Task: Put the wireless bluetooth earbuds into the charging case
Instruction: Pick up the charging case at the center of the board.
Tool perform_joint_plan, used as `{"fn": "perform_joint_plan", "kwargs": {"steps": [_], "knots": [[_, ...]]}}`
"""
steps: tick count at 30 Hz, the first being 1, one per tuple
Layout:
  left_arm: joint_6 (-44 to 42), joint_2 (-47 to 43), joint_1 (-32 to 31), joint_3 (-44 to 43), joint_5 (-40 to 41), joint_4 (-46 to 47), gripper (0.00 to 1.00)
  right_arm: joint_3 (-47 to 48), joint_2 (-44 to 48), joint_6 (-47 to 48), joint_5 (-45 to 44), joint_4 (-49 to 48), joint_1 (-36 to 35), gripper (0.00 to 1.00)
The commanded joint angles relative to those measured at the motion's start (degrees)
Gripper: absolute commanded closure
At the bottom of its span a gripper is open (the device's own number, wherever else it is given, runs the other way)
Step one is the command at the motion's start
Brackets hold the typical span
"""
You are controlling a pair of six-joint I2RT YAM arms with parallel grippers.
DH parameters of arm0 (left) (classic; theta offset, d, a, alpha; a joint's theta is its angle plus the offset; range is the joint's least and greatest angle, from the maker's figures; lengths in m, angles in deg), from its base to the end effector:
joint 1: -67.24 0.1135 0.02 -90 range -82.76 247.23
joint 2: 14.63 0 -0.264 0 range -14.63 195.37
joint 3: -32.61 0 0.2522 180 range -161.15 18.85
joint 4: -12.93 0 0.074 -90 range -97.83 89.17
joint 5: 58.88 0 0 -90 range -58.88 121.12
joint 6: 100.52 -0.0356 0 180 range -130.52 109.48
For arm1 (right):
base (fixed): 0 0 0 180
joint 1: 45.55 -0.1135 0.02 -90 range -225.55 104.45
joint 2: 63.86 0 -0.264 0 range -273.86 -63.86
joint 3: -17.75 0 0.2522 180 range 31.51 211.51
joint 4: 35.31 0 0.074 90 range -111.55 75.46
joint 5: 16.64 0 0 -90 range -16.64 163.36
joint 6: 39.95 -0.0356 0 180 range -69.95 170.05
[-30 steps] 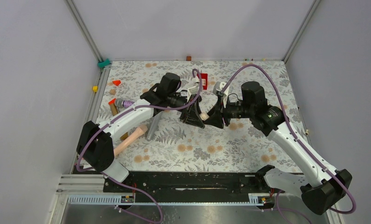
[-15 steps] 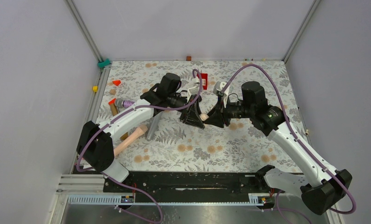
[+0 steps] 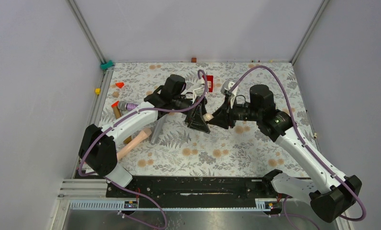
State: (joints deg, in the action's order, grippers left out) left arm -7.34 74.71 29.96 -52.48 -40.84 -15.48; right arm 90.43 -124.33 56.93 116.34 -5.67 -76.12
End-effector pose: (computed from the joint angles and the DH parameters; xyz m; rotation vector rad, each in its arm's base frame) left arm 0.2501 -0.2329 0.3129 1.3453 1.6791 -1.7404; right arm 0.1873 0.1388 0.3666 -1.0892 1.5644 0.9816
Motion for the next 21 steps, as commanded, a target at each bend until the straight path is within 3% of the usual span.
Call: {"fn": "perform_joint_plan", "kwargs": {"steps": [1,10,21], "knots": [[0.70,-1.48,-0.19,-2.16,-1.87,3.01,0.48,-0.31,-0.26,-3.02,-0.54,-4.04,0.12,0.83],[1.41,-3.13,0.77,-1.39,-1.69,4.32,0.60,-1.25,0.31,-4.08,-3.43,-5.61,0.50,0.85],[1.92,-3.65,1.29,-1.28,-1.90,4.81,0.60,-1.55,0.14,-4.33,-4.12,-5.63,0.85,0.86]]}}
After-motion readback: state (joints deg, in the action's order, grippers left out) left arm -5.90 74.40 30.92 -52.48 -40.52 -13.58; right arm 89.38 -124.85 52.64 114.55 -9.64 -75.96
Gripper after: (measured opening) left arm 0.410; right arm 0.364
